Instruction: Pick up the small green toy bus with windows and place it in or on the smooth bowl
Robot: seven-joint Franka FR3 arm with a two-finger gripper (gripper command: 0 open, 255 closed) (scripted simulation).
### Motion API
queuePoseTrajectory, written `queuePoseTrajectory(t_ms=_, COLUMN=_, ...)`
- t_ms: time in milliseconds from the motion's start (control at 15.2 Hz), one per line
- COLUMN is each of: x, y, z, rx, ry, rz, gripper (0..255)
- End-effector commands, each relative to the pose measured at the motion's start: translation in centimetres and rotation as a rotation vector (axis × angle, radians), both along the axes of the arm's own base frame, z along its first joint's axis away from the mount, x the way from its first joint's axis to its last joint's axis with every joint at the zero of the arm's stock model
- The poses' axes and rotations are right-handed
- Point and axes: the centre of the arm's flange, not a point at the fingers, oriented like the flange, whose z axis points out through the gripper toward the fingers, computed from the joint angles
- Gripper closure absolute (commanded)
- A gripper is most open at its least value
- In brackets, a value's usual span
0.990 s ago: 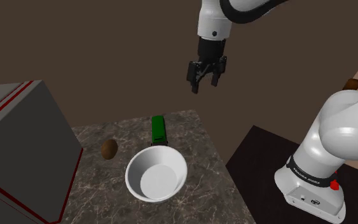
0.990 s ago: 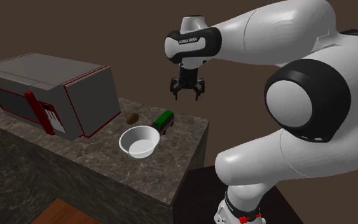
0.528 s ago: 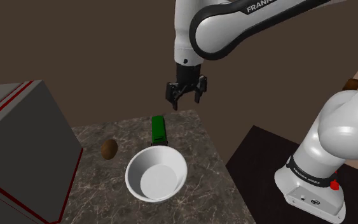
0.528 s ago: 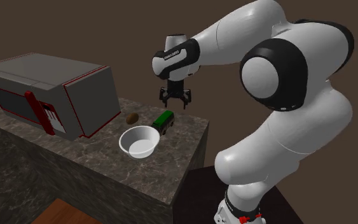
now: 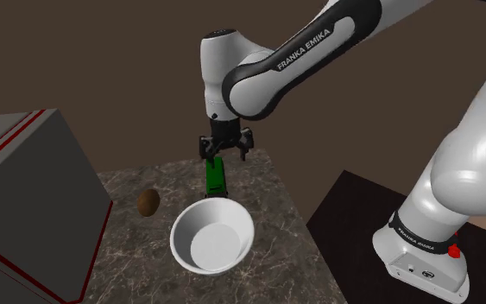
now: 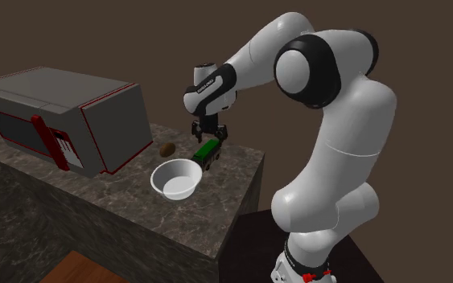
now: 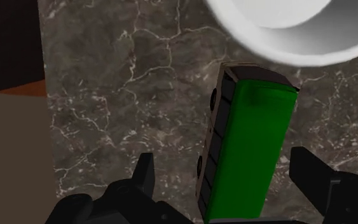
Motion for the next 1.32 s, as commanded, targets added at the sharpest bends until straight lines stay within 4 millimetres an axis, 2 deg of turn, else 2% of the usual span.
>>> queuePoseTrajectory(t_ms=0, x=1.9, y=1.2, z=-2.0, rx=-0.005, ry=0.001, rz=-0.045, gripper=0)
queuePoseTrajectory(t_ms=198, x=4.2, y=2.4, z=-4.7, rx=-0.015, ry=0.004, rz=-0.102, gripper=0)
queuePoseTrajectory(t_ms=660, x=4.3, y=2.3, z=-8.4, rx=-0.015, ry=0.004, rz=-0.102, gripper=0)
queuePoseTrajectory(t_ms=1188, x=4.3, y=2.3, z=-8.7, rx=-0.015, ry=0.004, rz=-0.102, gripper=0)
queuePoseTrajectory(t_ms=1254, x=4.3, y=2.3, z=-8.7, rx=-0.015, ry=0.004, rz=-0.102, gripper=255)
